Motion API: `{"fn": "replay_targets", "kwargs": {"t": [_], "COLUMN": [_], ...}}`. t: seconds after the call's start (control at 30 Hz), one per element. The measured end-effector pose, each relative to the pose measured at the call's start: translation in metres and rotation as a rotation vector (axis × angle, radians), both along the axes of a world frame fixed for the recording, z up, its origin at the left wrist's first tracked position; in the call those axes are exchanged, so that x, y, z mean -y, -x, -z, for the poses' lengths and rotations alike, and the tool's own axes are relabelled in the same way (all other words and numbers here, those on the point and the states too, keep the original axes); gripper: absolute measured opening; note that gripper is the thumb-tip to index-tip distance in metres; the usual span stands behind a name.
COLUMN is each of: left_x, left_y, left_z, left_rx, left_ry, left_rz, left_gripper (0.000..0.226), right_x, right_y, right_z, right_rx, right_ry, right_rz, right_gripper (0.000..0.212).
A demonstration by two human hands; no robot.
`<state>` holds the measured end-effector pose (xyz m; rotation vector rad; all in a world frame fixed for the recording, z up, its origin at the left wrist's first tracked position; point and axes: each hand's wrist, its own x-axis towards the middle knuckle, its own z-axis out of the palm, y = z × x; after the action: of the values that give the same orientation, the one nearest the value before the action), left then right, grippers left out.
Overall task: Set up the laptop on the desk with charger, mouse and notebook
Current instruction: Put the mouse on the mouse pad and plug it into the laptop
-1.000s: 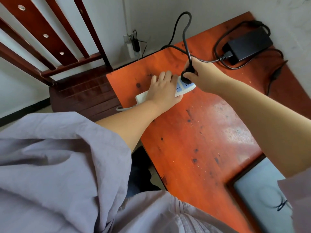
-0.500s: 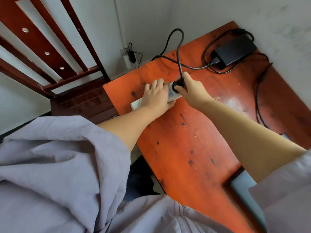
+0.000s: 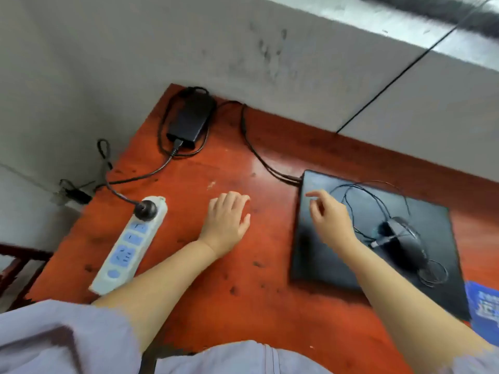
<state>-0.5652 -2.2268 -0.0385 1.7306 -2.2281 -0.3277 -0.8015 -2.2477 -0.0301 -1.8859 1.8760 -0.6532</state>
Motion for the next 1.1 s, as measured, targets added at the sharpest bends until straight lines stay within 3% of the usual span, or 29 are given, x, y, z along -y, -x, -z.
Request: {"fn": "replay_targets", "kwargs": {"t": [0.27,0.43,0.6,0.73,0.87,0.93,1.0,1.1], "left_x": [0.047,0.033,0.019,0.016,0.002,-0.004,-0.002,0.009], "left_y": [0.133,0.201,0.251,0.274,0.298,0.322,0.358,0.422], "left_z": [0.0,0.001,0.008,0.02,0.004,0.0,-0.003,-0.018], "left_rx": [0.0,-0.017,0.231,0.39,0.5,0.43,0.219,-0.107], "left_ry": [-0.039,-0.025,-0.081,-0.046,0.084,0.017,-0.122,-0.172], "left_rz": [0.593,0.772,0.662,0.604,0.531,0.441,0.305,0.182], "left_gripper": [0.041,0.045,0.052,0.036,0.03,0.029,0.022,0.022], "right_x": [-0.072,-0.094,-0.084,-0.073,-0.075,-0.085,-0.102,-0.14], "right_y": [0.123,0.158,0.172,0.189,0.236,0.275,0.32,0.383], "right_z": [-0.011,-0.002,0.015,0.02,0.009,-0.004,-0.017,-0.028], "right_rx": [-0.156,-0.205,-0.179,-0.287,-0.153,-0.113,-0.057,0.01], "right_ry": [0.089,-0.176,-0.258,-0.199,-0.103,-0.035,0.025,0.048], "right_rz": [0.54,0.614,0.495,0.4,0.298,0.317,0.41,0.637], "right_gripper": [0.02,0.042,0.073,0.073,0.069,0.069,0.067,0.067]}}
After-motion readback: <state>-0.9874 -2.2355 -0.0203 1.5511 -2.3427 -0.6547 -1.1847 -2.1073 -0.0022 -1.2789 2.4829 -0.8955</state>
